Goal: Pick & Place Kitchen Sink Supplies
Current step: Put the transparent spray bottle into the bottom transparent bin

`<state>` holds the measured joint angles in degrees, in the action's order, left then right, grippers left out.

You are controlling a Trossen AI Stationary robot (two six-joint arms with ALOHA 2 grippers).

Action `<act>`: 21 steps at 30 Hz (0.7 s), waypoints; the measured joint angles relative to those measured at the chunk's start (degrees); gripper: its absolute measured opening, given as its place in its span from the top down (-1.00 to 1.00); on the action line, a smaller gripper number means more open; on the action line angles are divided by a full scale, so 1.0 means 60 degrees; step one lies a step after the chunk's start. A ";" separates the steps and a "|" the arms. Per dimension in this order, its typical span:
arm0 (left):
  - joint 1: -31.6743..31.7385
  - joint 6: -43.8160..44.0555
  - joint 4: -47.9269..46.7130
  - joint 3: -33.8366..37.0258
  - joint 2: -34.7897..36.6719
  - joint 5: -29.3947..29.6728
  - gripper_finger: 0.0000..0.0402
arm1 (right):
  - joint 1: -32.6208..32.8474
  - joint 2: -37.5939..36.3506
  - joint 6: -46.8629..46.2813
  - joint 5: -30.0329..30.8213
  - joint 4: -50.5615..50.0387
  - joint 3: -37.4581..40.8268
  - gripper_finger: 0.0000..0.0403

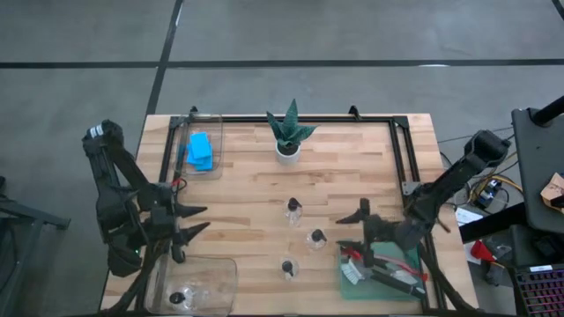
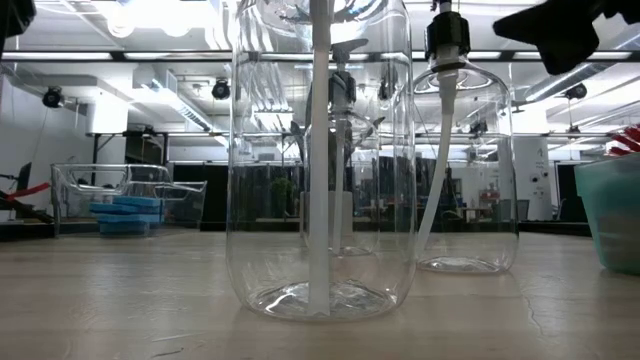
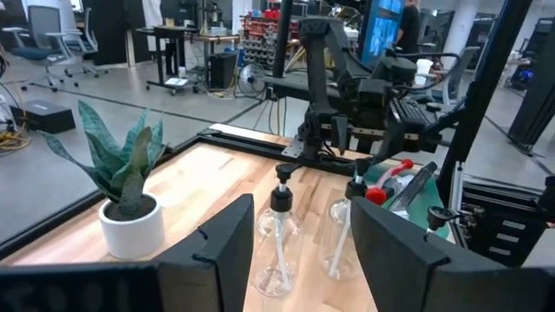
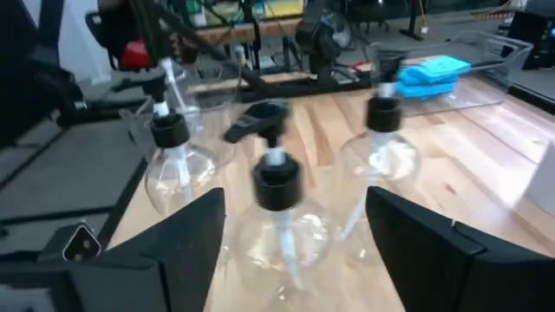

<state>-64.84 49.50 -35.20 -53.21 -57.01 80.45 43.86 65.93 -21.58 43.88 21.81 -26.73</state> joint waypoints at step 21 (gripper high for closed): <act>0.0000 0.0022 0.0400 0.0004 -0.0529 -0.0325 0.07 | -0.1044 0.3243 0.0019 0.0160 0.0506 -0.1704 -0.43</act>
<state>-64.84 49.63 -32.80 -53.19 -60.18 78.50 37.59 85.39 -21.46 44.84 24.85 -36.95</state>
